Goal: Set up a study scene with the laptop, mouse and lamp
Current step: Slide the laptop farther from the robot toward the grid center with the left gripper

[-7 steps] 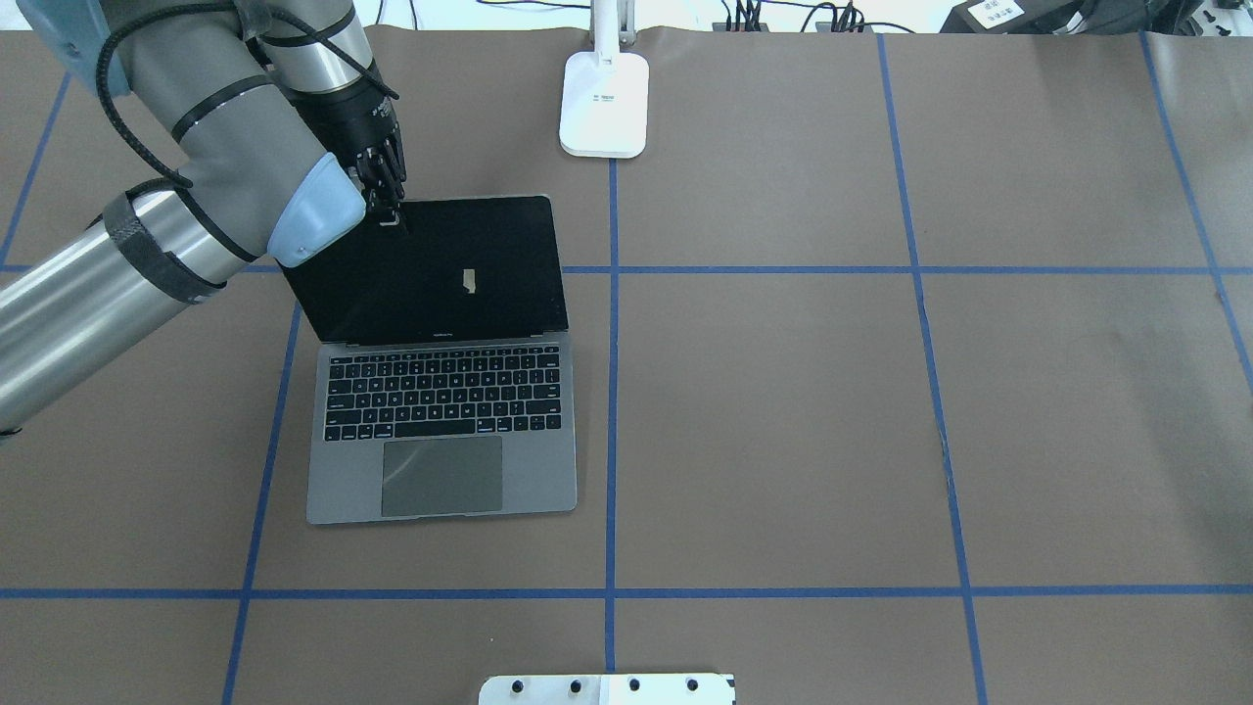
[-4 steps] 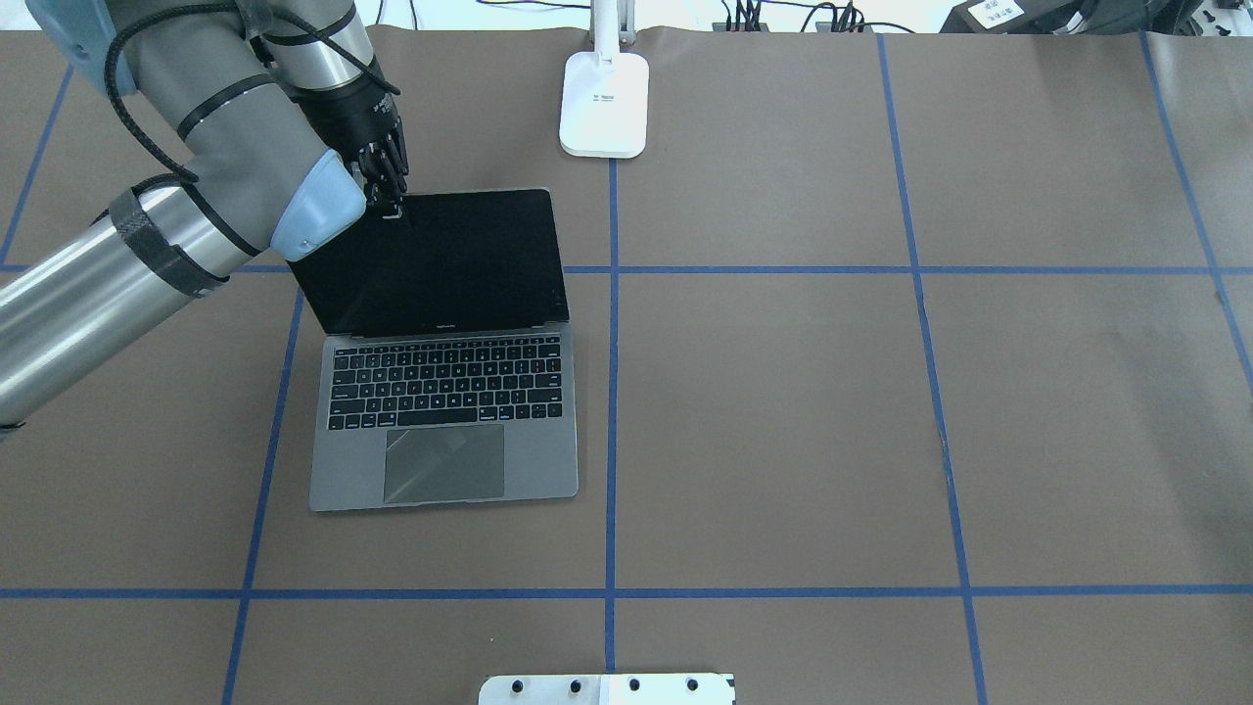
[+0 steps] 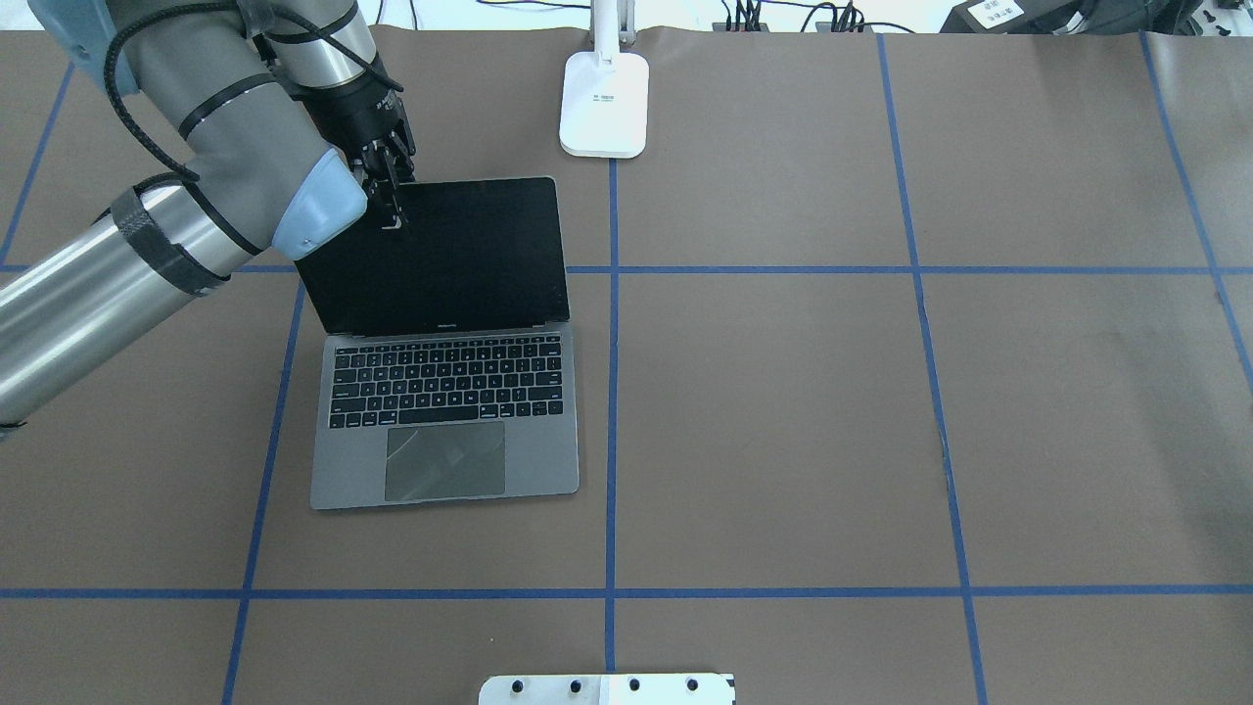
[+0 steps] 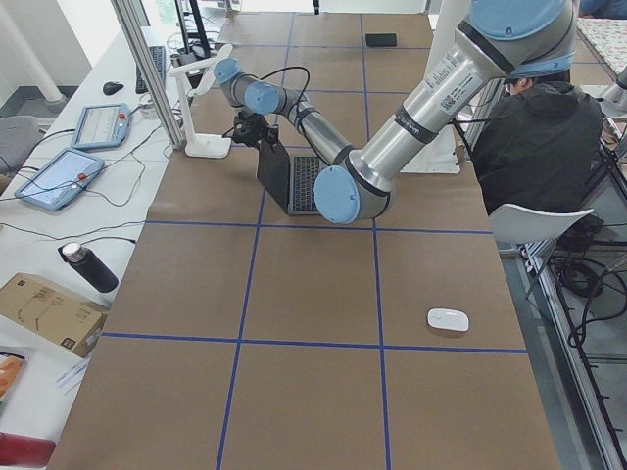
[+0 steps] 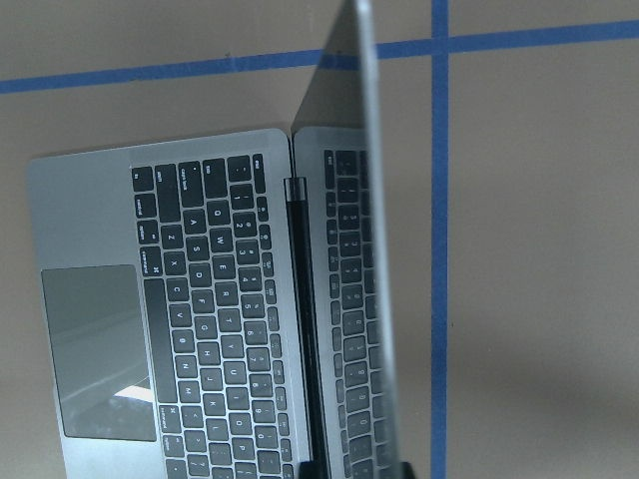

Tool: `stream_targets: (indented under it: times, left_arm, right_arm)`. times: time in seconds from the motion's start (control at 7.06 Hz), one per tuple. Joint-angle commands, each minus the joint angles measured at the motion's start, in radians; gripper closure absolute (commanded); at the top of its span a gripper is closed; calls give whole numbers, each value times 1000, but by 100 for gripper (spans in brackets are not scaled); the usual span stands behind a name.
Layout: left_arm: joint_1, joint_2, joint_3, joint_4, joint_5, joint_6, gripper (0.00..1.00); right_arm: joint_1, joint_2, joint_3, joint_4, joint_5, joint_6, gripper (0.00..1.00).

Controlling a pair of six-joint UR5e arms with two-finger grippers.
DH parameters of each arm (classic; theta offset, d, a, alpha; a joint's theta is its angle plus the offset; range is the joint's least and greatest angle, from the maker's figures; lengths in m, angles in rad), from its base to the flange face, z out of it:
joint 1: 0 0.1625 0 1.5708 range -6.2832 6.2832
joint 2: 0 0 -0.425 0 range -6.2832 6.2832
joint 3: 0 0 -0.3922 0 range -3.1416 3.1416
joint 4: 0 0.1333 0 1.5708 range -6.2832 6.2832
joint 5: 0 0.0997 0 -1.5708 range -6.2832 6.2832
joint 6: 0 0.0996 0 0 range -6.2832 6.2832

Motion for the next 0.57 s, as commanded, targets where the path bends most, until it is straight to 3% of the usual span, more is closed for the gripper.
stream_targets:
  times: [0.0, 0.42]
  left_arm:
    - [-12, 0, -11, 0, 8, 2, 0]
    - [-59, 15, -144, 0, 150, 18, 0]
  right_arm:
    - [-1, 0, 2, 1, 0, 2, 0]
    - [-12, 14, 29, 3, -3, -5, 0]
